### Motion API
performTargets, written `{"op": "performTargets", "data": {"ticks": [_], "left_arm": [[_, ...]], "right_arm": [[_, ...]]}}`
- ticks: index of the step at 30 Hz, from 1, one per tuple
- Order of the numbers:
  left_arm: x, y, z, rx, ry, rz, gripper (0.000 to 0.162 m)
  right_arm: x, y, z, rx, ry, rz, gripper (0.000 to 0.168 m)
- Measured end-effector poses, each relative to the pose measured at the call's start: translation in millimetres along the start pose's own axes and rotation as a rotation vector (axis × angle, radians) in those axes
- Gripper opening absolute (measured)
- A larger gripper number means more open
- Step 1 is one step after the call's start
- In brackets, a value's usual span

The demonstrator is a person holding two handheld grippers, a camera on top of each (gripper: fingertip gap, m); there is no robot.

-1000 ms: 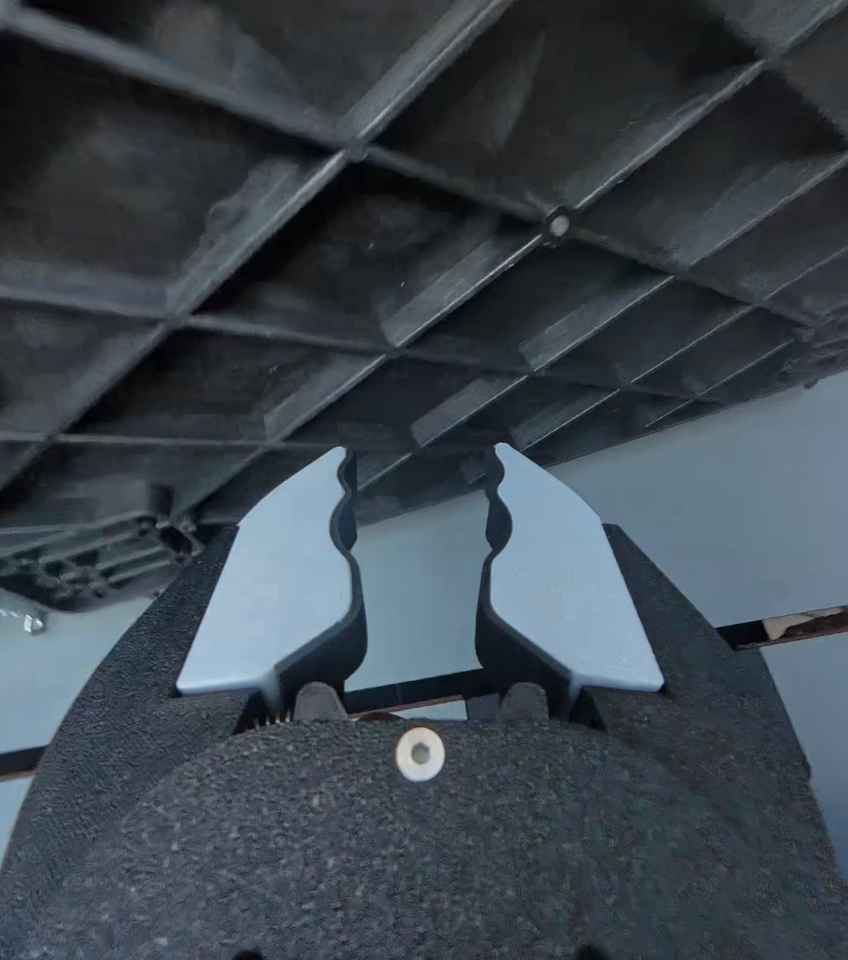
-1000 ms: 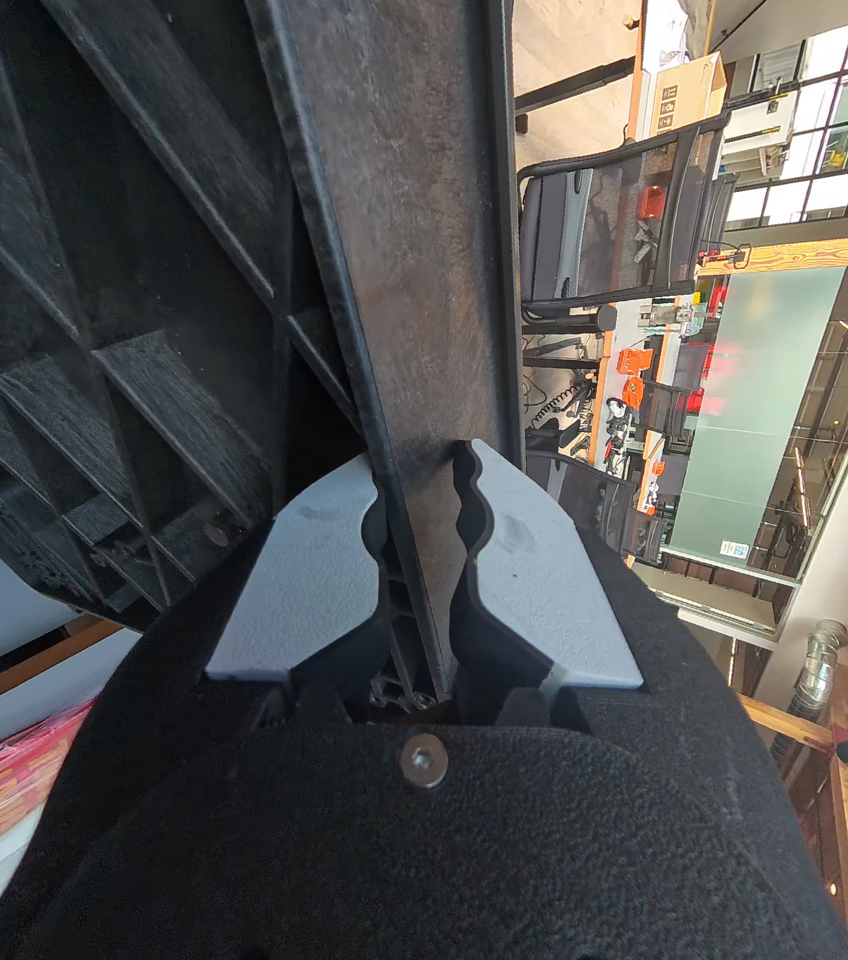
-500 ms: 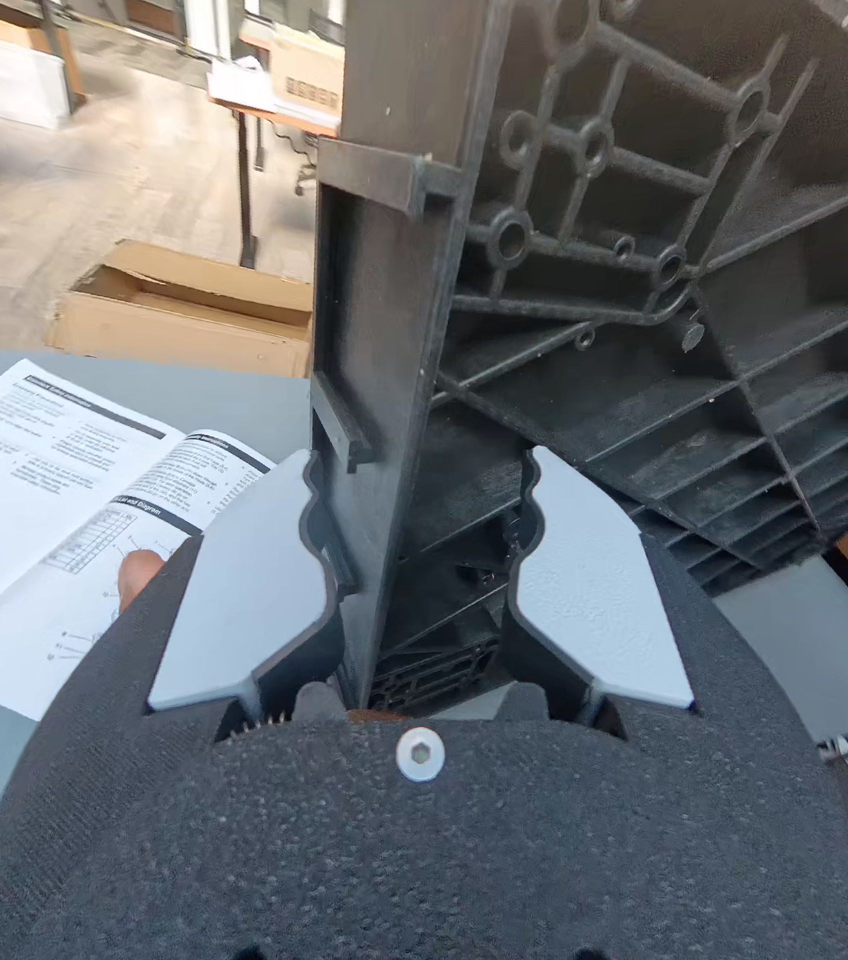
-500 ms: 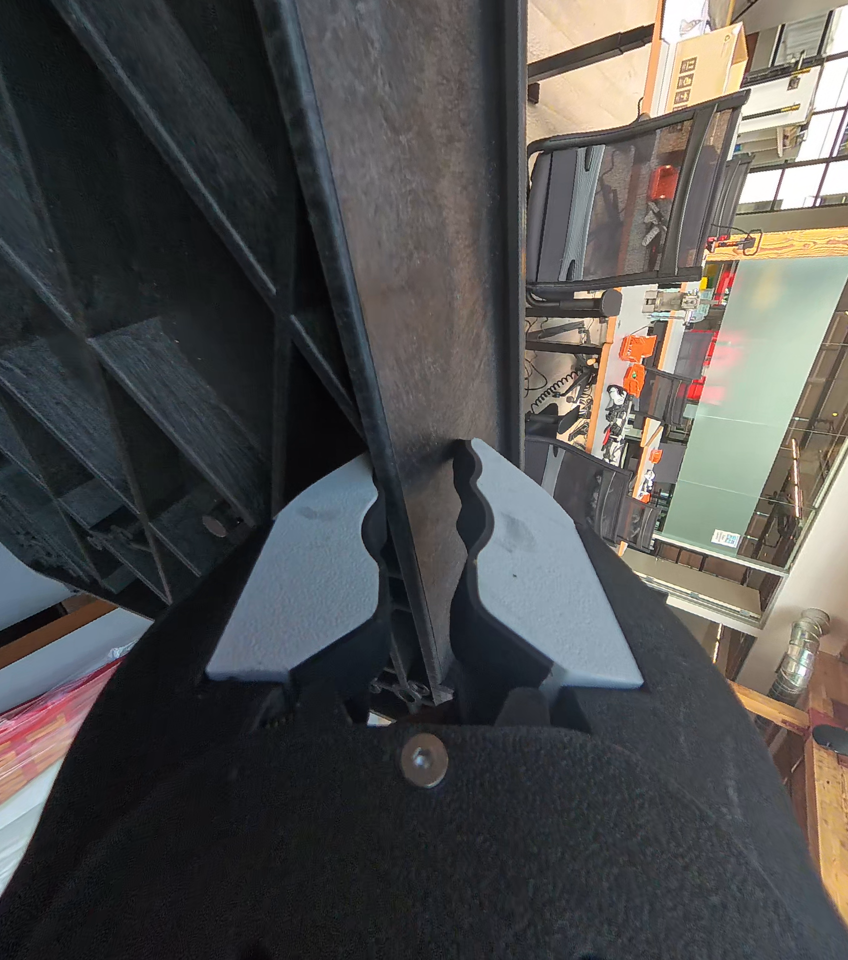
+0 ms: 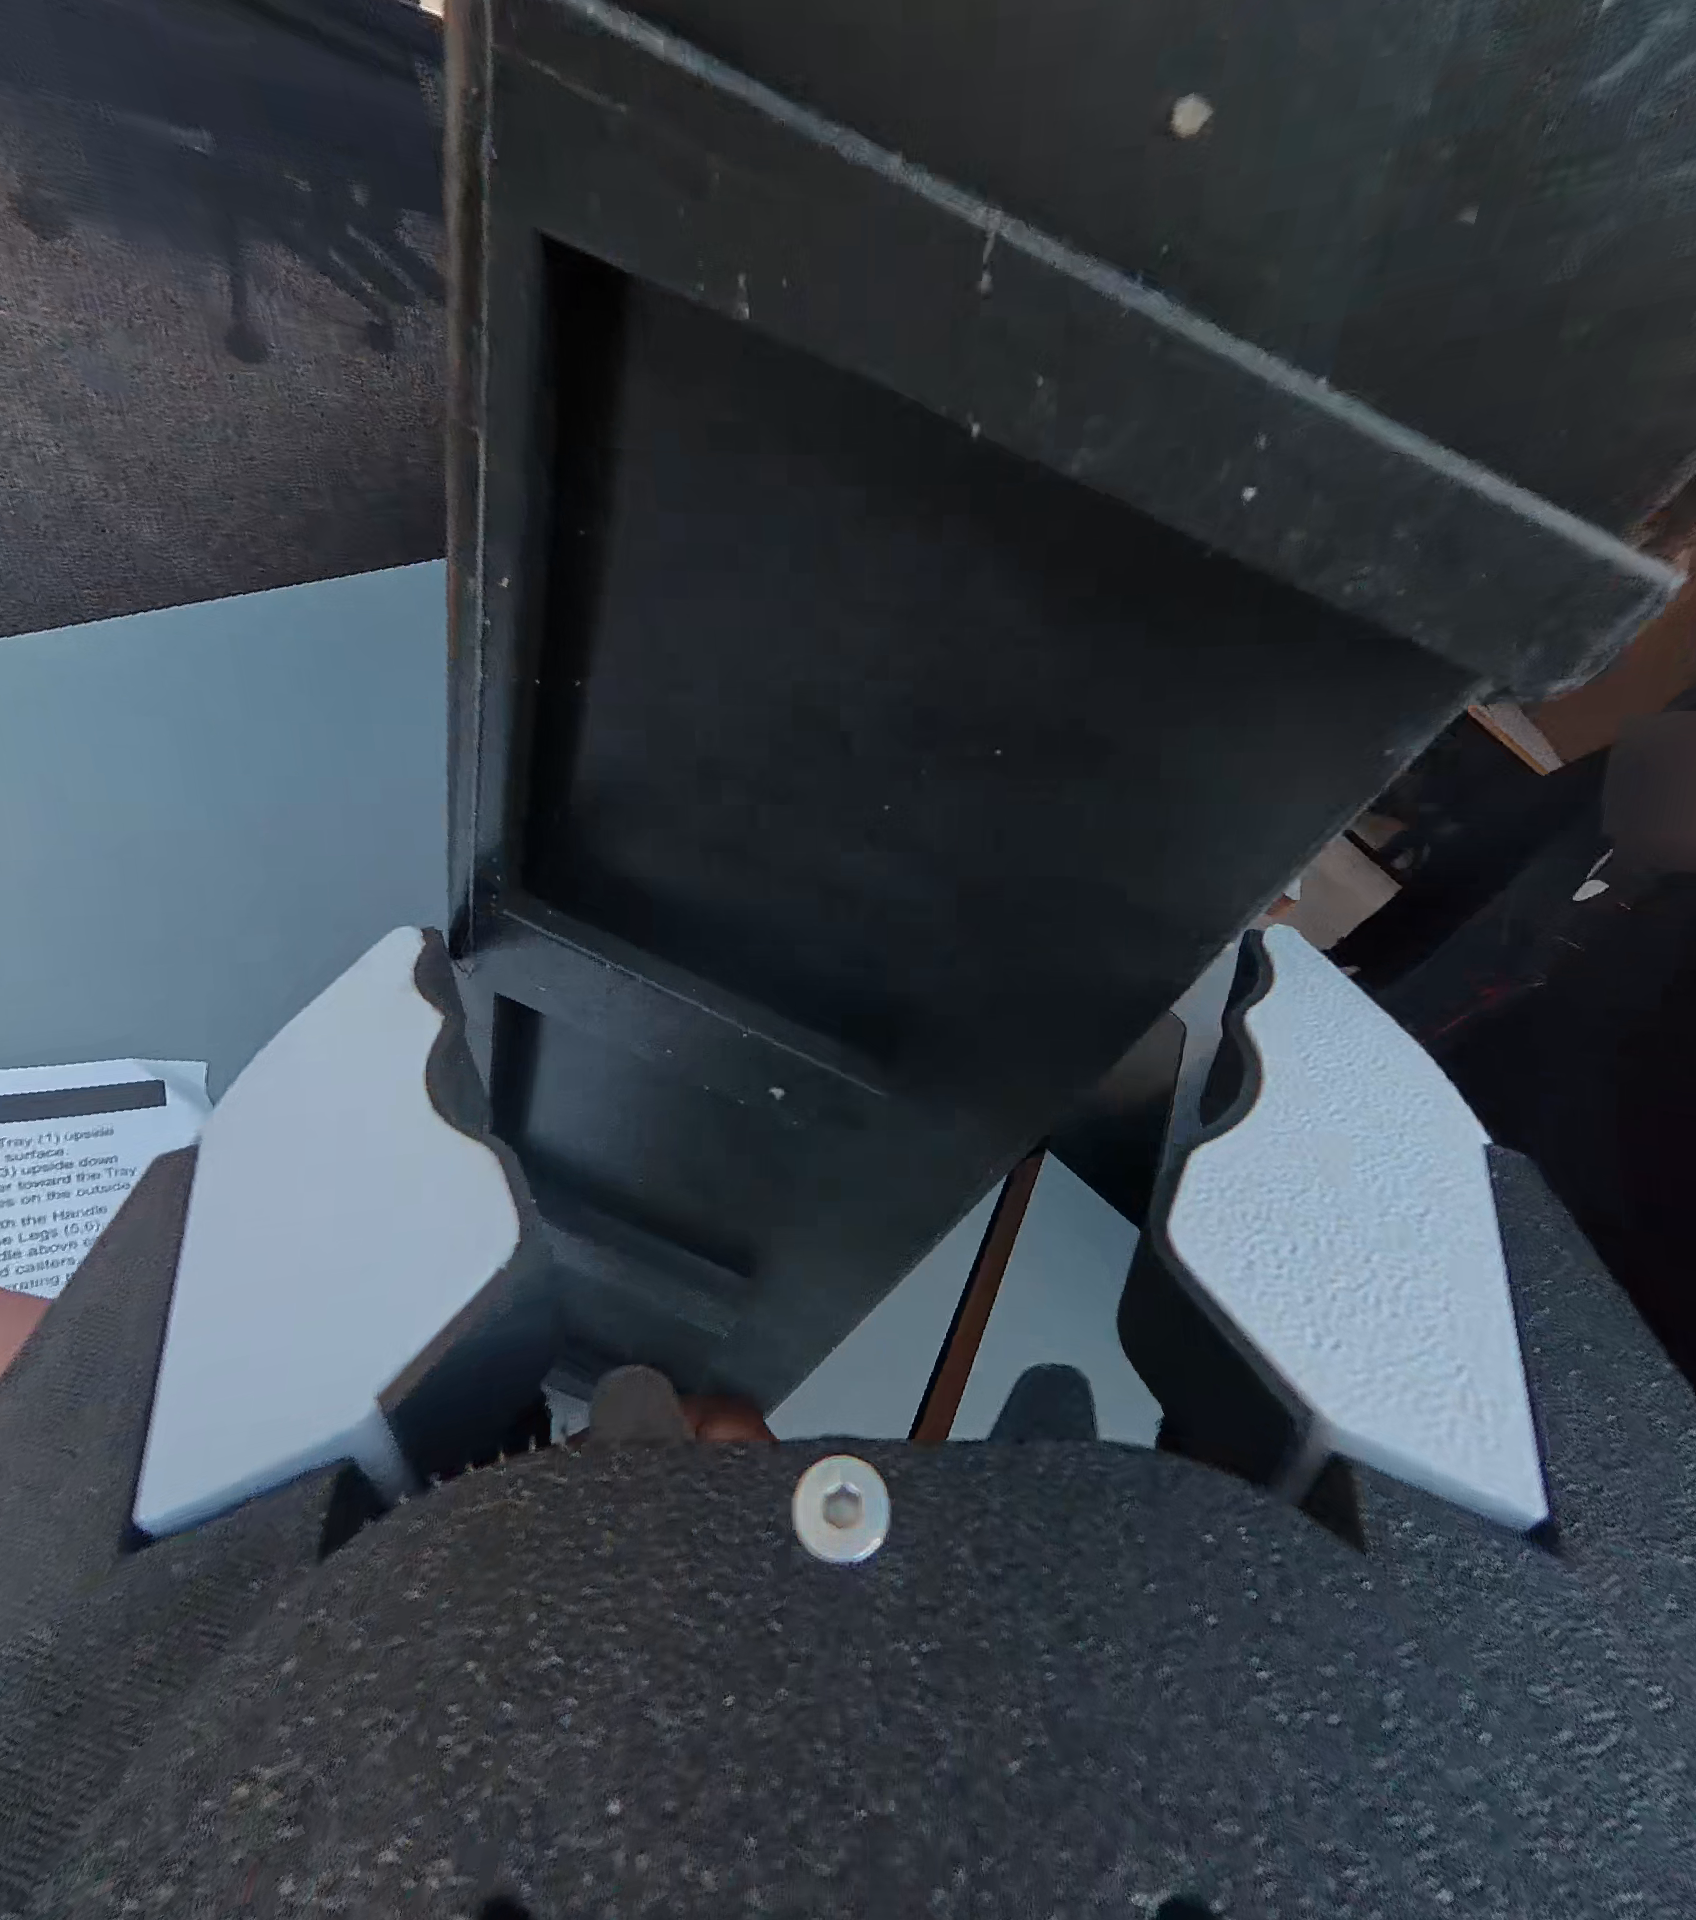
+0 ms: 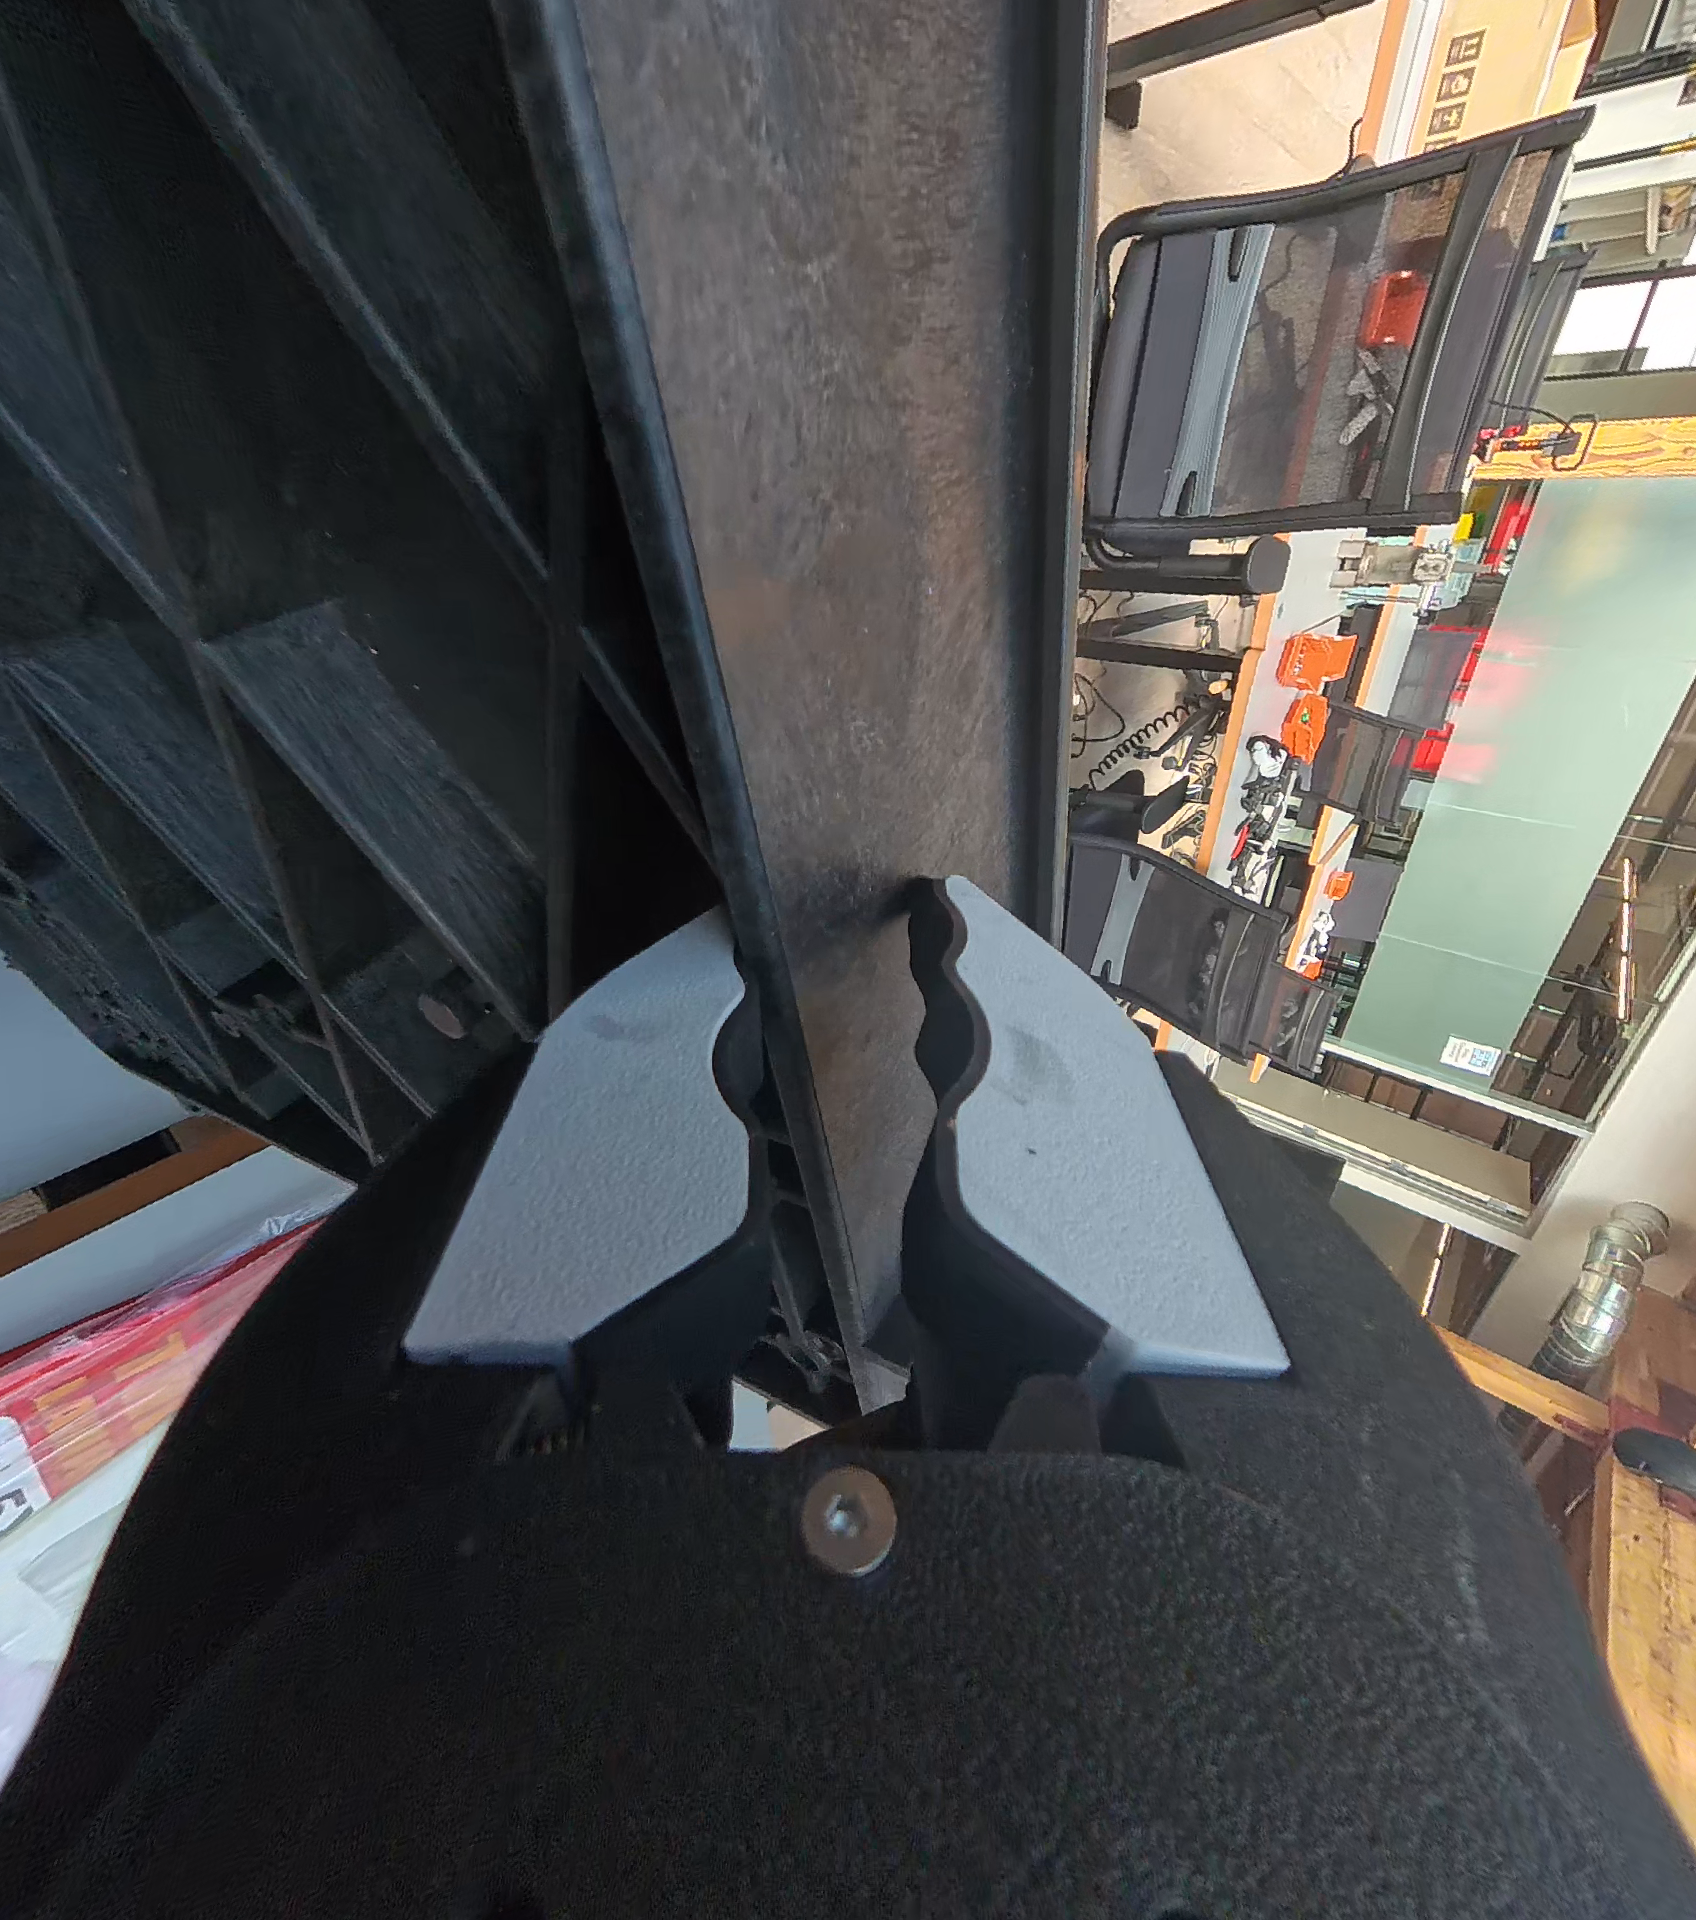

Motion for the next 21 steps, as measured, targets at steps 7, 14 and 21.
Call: {"op": "performTargets", "data": {"ticks": [7,14,21], "left_arm": [[-15.7,4.8,0.6,-0.047,0.104,-0.008,0.146],[-16.8,3.3,0.5,-0.021,0.089,0.083,0.145],[-14.8,6.6,4.4,-0.045,0.089,0.061,0.145]], "right_arm": [[3.7,-0.2,-3.9,0.000,-0.034,-0.040,0.028],[2.2,-2.3,-2.4,-0.047,-0.047,-0.025,0.029],[10.7,1.7,-14.4,-0.178,0.012,0.088,0.032]]}}
Point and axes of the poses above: each gripper's, where its closed fingertips meet, x back along the fingers, y out of its underside, z = x × y across the jaws, the point moved 3 cm from there along x, back along the fingers, and after that the axes turned 15 degrees about -y, right-handed, at the moved point
